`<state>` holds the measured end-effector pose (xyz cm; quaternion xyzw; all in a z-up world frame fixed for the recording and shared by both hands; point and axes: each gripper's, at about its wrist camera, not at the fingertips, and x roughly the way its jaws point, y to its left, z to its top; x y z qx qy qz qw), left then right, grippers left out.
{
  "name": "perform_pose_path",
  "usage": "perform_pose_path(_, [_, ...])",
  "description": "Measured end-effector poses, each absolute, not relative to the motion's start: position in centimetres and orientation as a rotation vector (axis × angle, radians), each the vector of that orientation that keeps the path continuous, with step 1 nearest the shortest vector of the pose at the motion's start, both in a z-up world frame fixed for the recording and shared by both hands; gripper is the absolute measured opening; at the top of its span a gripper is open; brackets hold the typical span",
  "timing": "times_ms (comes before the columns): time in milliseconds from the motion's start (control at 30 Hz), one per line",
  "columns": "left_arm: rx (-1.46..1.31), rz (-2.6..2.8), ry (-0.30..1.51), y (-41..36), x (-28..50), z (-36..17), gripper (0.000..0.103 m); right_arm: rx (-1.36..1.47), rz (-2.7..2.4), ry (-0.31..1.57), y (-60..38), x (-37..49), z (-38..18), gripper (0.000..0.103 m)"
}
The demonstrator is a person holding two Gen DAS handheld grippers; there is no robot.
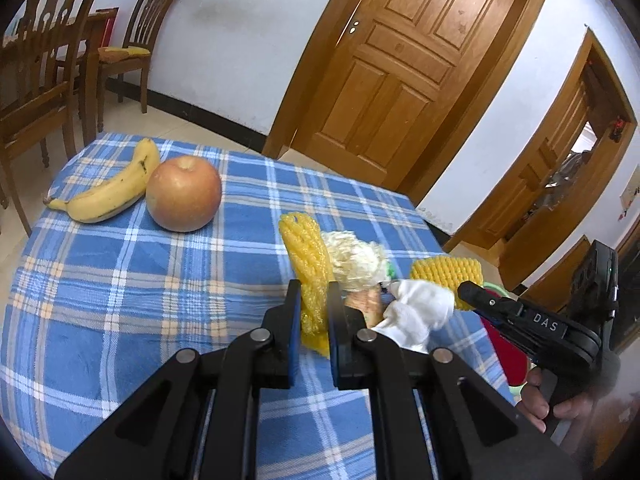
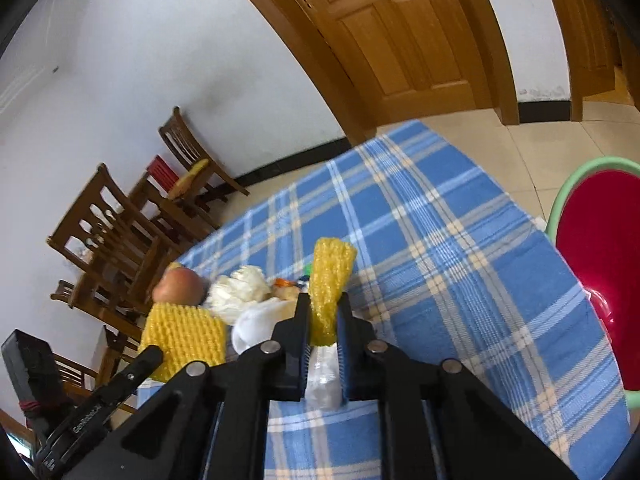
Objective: Collect trash
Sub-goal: 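Carry both yellow foam nets over the red bin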
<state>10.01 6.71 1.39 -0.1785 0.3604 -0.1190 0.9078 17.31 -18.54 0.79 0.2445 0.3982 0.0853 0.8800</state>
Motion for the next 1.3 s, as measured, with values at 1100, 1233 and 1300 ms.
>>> perform_pose_path(1100, [-0.238, -0.502, 0.709, -5.9, 7.5, 6.6, 0.01, 0.638, -0.021, 0.637, -30.3, 6.2, 5.5, 0.013])
perform_pose_path(1233, [-0.215, -0.527, 0.717, -7.9, 7.8, 6.8, 0.01, 0.656, -0.043, 0.622, -31.9, 5.2, 5.3, 0.014])
perform_pose_path(1300, [-0.203, -0.542, 0.721, -9.1, 8.0, 6.9, 0.01, 0.665, -0.058, 0.612, -32.8, 4.8, 5.3, 0.014])
